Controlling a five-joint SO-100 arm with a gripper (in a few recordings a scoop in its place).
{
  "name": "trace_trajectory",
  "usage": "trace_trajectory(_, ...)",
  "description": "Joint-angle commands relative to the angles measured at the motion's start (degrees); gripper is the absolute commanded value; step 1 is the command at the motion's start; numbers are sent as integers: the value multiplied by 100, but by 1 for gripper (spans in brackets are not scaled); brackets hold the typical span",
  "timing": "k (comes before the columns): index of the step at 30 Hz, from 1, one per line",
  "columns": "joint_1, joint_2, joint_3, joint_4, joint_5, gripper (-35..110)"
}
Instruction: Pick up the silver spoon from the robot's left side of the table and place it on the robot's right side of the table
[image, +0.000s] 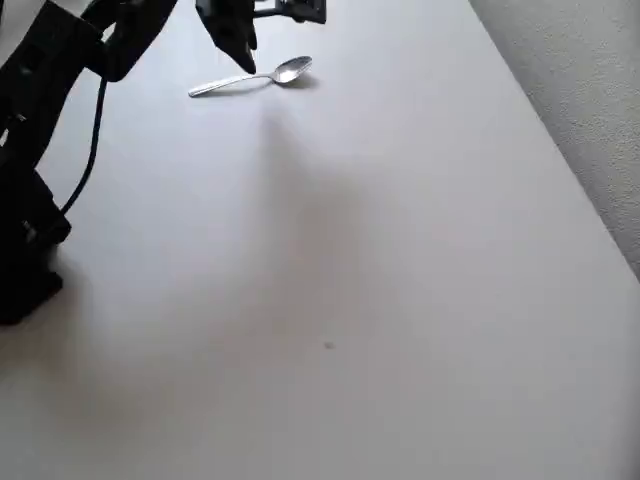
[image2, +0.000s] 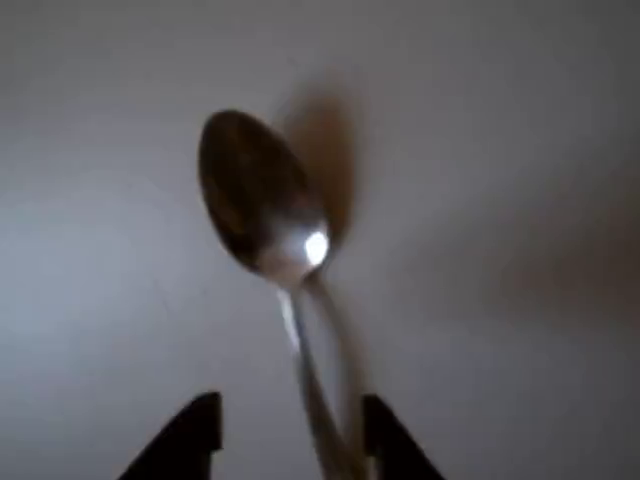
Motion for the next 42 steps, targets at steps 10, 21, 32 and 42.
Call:
trace_trajectory(10,-299,-615,-747,-18,-9,17)
trace_trajectory(21,-114,-765,-756,-79,-70,11)
trace_trajectory(32,-79,-826,-835,-79,-62,2)
trace_trajectory(42,-105,-949,-1011,-35,-35,-2)
